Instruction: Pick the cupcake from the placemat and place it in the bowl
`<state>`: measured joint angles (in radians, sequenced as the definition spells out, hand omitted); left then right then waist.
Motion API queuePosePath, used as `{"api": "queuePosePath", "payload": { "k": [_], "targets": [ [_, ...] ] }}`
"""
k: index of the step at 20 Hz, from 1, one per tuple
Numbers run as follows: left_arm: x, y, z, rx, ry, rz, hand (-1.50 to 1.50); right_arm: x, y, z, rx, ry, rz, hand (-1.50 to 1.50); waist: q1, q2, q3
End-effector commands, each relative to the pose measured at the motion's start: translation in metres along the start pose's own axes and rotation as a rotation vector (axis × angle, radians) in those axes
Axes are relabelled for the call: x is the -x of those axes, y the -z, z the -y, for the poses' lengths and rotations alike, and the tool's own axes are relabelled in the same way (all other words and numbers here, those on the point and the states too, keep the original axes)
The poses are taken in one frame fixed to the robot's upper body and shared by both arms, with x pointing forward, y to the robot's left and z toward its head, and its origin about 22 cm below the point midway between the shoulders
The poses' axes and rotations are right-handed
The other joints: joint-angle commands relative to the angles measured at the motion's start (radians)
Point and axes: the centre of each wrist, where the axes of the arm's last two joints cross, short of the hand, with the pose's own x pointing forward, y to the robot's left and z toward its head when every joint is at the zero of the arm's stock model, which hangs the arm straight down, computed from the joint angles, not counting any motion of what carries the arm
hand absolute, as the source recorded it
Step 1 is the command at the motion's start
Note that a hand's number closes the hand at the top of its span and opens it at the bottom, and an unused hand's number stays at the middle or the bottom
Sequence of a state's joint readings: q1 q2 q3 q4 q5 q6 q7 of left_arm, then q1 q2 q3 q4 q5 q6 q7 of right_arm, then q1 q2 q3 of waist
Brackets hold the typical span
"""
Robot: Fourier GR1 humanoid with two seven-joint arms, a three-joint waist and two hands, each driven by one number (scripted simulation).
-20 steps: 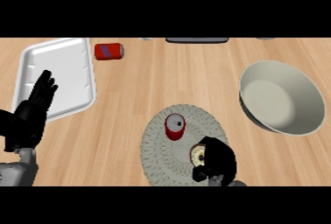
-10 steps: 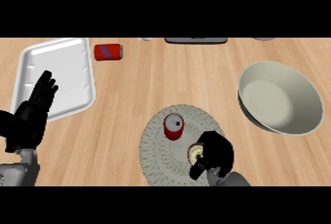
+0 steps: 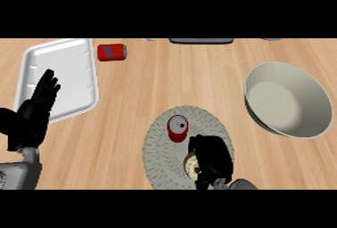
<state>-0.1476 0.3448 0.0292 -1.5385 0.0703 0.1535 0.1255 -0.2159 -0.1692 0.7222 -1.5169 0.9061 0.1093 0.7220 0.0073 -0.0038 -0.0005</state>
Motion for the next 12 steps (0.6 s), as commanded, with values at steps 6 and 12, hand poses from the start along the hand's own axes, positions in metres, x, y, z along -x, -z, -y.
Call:
{"api": "queuePosePath", "payload": {
  "k": [6, 12],
  "targets": [
    [0.009, -0.005, -0.007, -0.019, 0.007, -0.029, 0.0, 0.029, -0.063, 0.095, 0.305, -0.086, 0.318, 1.5, -0.029, -0.005, 0.0],
    [0.006, -0.007, -0.004, -0.027, -0.007, -0.011, 0.0, 0.046, -0.095, 0.158, 0.602, 0.087, 0.286, 1.5, -0.021, 0.001, 0.001]
  ]
}}
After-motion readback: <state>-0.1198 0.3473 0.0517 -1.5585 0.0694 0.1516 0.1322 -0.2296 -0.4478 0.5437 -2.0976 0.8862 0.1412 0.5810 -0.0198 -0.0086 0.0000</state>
